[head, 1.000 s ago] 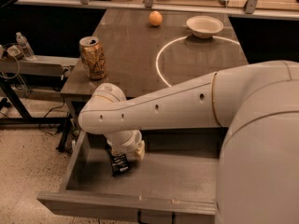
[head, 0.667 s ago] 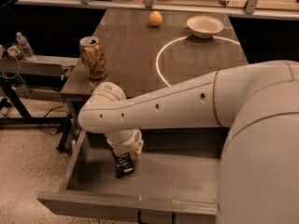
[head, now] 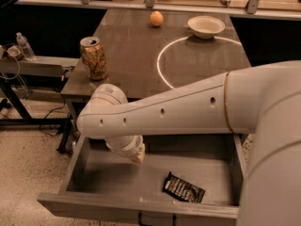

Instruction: Pick rxbar chocolate from top drawer and place on counter

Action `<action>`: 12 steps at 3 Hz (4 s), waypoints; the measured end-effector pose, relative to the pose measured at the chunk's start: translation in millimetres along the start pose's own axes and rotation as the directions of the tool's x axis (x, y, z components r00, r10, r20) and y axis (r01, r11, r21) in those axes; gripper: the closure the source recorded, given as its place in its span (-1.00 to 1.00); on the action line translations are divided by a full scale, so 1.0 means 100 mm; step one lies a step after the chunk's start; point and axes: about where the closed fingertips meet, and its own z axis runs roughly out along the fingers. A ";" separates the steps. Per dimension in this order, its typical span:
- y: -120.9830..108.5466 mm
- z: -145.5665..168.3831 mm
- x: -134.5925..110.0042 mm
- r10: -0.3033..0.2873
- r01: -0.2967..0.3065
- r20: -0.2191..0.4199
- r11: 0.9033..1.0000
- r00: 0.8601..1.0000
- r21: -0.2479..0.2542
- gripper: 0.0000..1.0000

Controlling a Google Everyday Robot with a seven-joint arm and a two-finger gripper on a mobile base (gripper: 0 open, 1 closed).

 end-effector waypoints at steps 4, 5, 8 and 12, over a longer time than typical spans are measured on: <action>0.48 0.14 0.25 0.210 -0.212 0.044 0.977 0.977 0.034 -0.28; 0.63 0.25 0.32 0.284 -0.286 0.066 0.958 0.957 0.033 -0.74; 1.21 0.26 0.29 0.513 -0.519 0.088 0.853 0.854 0.062 -1.00; 1.29 0.59 -0.14 0.361 -0.364 0.086 0.931 0.929 0.022 -1.00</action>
Offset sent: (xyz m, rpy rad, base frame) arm -0.0058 -0.0114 0.0183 0.0624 -0.0315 -0.1180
